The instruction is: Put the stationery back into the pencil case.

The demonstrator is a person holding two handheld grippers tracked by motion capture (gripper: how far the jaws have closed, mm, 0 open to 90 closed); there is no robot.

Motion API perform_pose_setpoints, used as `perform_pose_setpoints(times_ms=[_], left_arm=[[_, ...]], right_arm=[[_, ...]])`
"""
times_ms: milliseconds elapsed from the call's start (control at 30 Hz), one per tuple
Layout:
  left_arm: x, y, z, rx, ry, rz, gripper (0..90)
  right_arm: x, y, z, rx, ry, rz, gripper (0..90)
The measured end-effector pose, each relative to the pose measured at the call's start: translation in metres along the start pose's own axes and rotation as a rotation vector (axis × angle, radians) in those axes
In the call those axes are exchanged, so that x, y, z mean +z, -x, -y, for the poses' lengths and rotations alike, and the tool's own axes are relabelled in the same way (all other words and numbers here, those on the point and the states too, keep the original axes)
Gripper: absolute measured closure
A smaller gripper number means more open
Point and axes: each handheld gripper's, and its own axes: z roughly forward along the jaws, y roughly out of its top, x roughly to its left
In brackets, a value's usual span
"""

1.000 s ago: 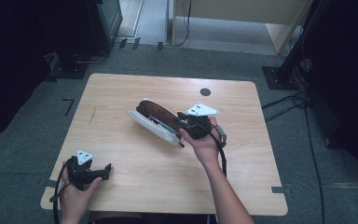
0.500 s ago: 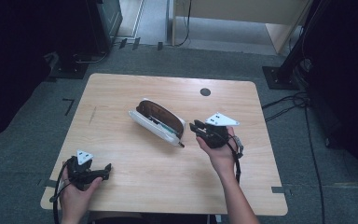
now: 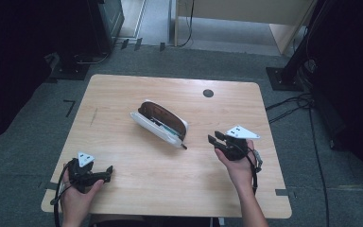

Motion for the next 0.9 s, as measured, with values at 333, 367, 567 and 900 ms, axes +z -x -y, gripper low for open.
perform_pose_setpoints(times_ms=[333,367,567,900], left_arm=[[0.0,0.0,0.0,0.0,0.0,0.0,0.5],[0.0,0.0,0.0,0.0,0.0,0.0,0.5],[0.0,0.0,0.0,0.004,-0.003,0.0,0.5],[0.0,0.0,0.0,0.004,-0.003,0.0,0.5]], right_arm=[[-0.016,0.017,0.025,0.038,-0.047,0.067,28.5],[-0.017,0.019,0.028,0.042,-0.056,0.085,20.8],[-0.029,0.031,0.049,0.096,-0.099,0.22,0.0],[-0.064,0.053,0.099,0.147,-0.169,0.302,0.0]])
